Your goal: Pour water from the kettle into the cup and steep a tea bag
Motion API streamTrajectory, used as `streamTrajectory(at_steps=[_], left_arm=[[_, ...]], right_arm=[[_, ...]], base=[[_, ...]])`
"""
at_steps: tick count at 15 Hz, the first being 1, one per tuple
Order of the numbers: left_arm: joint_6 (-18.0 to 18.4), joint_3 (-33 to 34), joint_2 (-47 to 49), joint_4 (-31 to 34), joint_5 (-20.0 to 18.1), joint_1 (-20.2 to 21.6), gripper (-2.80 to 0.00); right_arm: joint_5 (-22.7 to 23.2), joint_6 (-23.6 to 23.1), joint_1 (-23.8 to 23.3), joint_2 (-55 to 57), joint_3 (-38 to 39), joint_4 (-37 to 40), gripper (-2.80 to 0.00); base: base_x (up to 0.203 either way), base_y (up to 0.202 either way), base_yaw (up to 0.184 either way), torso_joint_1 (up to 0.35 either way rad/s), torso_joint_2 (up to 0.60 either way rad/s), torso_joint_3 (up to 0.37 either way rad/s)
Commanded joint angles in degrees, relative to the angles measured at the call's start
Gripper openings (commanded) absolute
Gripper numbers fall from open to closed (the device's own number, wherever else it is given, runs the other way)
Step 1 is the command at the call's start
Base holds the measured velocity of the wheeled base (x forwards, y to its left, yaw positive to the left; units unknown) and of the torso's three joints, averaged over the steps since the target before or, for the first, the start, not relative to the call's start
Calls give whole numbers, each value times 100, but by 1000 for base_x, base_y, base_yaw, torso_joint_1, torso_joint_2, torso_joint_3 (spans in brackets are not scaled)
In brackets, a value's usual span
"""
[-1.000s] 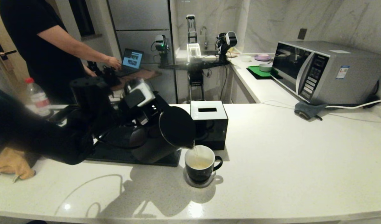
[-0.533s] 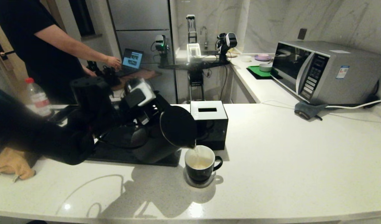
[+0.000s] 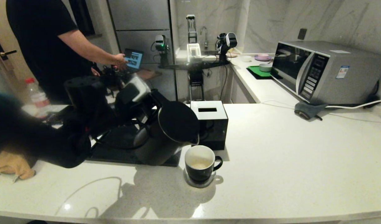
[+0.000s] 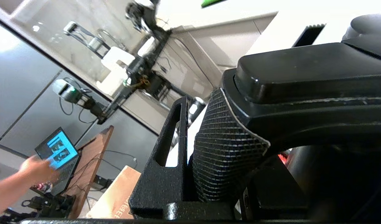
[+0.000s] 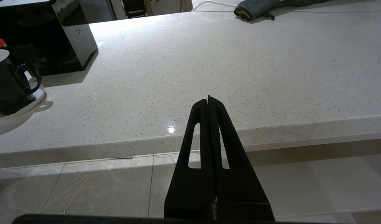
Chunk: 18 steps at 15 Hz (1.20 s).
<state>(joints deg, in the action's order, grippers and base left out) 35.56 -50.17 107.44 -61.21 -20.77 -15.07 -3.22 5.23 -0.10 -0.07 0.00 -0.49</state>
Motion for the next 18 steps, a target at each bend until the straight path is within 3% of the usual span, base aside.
streamTrajectory(at_steps=[1,6,12,15,18], left_arm=[[-176,220,-38,-272,-4,42,-280],[-535,403,-136,-506,-4,155,-280],[-1307,411,-393,-515,16,507,-280],[-1896,438,-530,-639,505,703,-280],[-2398,438,-490,-1228,866,1011,-280]], right_arm=[[-3,4,1,7,0,-3,-280],[-3,4,1,7,0,-3,-280],[-3,4,1,7,0,-3,-280],[-3,4,1,7,0,-3,-280],[-3,4,1,7,0,-3,-280]], base=[[0,0,0,0,0,0],[0,0,0,0,0,0],[0,0,0,0,0,0],[0,0,0,0,0,0],[0,0,0,0,0,0]])
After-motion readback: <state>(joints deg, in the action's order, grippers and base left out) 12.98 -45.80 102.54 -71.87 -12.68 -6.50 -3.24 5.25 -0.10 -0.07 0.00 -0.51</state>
